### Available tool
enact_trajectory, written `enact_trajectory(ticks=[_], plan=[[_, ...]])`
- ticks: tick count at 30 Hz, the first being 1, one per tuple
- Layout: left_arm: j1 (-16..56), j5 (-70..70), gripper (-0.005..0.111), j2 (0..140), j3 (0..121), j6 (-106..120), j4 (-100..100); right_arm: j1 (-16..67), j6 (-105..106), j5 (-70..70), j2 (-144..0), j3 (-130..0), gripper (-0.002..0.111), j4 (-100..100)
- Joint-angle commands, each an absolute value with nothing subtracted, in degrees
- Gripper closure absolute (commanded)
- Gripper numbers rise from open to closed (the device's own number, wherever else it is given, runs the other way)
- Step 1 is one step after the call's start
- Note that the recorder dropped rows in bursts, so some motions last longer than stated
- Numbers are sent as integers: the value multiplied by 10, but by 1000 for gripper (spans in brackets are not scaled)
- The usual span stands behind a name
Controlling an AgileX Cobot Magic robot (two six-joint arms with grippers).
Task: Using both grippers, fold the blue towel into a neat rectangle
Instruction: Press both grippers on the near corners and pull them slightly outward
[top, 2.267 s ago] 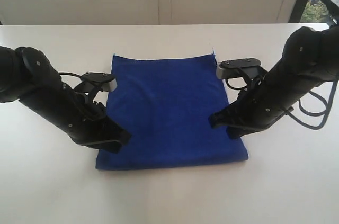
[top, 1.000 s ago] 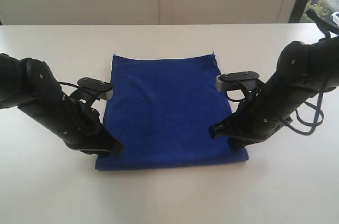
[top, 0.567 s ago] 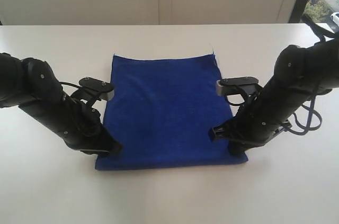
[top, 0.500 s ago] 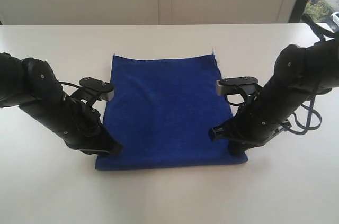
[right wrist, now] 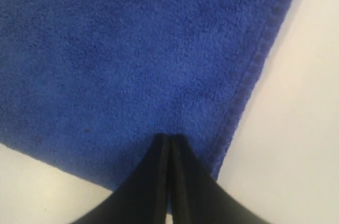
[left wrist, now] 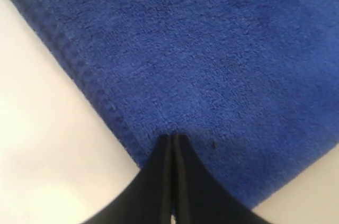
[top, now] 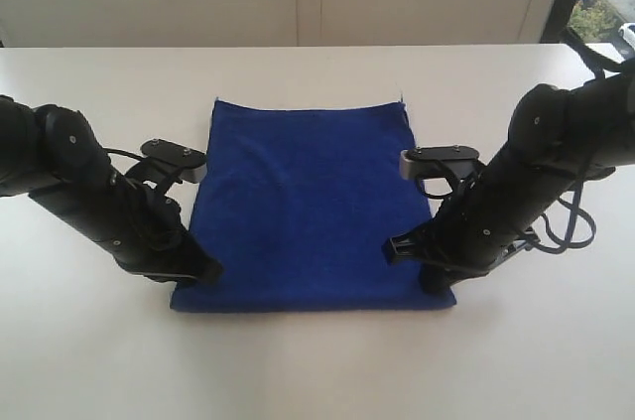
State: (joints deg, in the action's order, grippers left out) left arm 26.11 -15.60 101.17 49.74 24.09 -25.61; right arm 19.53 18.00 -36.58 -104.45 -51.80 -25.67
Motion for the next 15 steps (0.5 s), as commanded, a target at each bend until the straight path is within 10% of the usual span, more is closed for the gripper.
enact_trajectory(ticks=[1, 15], plan=[[254, -146, 107, 1033, 486, 244, -216, 200, 176, -385, -1056, -513, 108, -259], [254, -191, 107, 1033, 486, 238, -216, 200, 147, -331, -1056, -513, 108, -257]])
